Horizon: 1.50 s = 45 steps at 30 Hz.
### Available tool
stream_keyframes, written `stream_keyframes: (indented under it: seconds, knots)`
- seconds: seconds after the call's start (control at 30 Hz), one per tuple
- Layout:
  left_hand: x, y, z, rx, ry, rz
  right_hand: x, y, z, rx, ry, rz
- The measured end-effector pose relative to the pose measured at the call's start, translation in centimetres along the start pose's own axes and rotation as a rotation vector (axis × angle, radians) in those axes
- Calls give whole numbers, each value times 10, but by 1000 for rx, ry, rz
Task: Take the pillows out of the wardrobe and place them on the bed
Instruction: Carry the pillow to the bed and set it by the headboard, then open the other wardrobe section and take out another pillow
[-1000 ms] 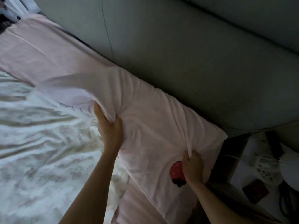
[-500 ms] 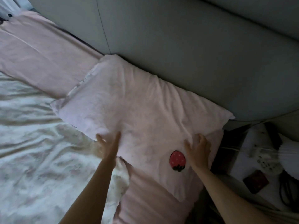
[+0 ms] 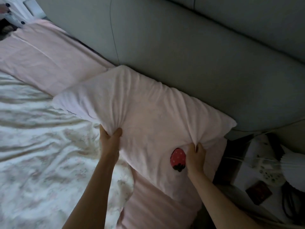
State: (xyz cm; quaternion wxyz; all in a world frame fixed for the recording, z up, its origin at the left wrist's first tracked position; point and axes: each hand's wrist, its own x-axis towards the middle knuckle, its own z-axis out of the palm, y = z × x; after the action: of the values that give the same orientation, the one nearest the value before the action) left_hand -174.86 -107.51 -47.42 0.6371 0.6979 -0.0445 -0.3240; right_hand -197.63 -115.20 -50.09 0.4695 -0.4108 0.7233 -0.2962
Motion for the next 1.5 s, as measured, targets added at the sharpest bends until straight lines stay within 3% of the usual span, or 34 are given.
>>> stream_keyframes:
  seconds: [0.1,0.2,0.3,0.37,0.43,0.53,0.63,0.73,0.9,1.07,1.13,1.5]
  knots:
    - [6,0,-16,-64,3,14,-1,-7,4,-60,-81,-15]
    - [12,-21,-36,-29,4,-134,2,-2,2,-268,-113,-8]
    - [5,-42,-42,288,40,-294,-4,-3,-5,-525,-49,58]
    - [-14,-47,-30,596,70,-165,-7,-2,-12,-701,-27,-96]
    - [-34,-52,-9,858,48,43,-4,1,-18,-855,-79,-404]
    - [-53,-66,26,1202,-142,274,22,-1,-16,-1001,-280,-773]
    - [-80,-99,53,1427,-390,377,50,0,-10,-1169,-601,-733]
    - [-115,-135,59,1535,-514,432,58,17,-20,-1189,-665,-581]
    - [-157,-154,45,1525,-596,387,31,48,-62,-1116,-810,-342]
    - [-168,-116,30,1414,-656,206,-3,41,-93,-1103,-823,-319]
    - [-176,-98,23,1320,-597,135,-20,27,-98,-1088,-822,-373]
    - [-304,22,-69,1100,-61,259,-168,-59,-136,-890,-913,-828]
